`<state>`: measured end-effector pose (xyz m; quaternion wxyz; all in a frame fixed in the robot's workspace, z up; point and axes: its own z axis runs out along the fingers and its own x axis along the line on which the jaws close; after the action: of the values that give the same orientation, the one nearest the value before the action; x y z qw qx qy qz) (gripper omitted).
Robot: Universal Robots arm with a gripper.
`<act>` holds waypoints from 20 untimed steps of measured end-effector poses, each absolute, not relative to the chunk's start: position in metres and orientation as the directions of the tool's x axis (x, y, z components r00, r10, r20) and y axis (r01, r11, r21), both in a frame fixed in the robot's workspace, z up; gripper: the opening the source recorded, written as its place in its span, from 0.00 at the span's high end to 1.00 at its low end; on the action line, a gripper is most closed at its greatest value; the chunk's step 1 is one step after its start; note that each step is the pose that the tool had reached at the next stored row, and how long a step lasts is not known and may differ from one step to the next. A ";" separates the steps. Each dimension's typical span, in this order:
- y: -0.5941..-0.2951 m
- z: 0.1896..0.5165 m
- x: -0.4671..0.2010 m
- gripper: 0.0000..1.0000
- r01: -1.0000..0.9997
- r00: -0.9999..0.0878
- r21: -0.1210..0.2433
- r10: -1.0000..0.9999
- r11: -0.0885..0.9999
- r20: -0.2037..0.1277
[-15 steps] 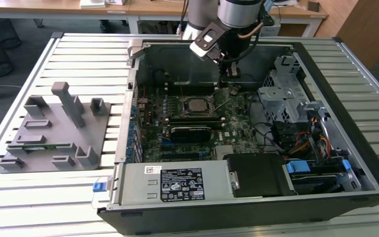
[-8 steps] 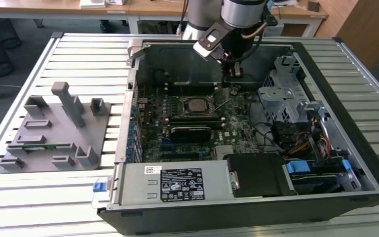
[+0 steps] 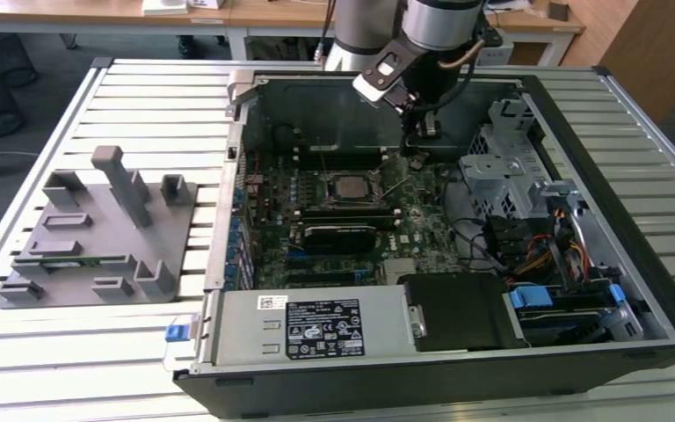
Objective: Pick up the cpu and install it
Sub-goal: 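Close the cpu cover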
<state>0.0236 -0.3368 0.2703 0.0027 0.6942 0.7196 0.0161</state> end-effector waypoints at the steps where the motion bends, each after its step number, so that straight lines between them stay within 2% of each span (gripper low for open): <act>1: -0.337 0.270 0.025 0.89 0.999 -0.036 0.027 0.999 0.036 0.018; 20: -0.335 0.245 0.041 0.89 0.999 -0.036 0.027 0.999 0.035 0.019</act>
<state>0.0415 -0.3354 0.2450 0.0026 0.6943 0.7195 0.0163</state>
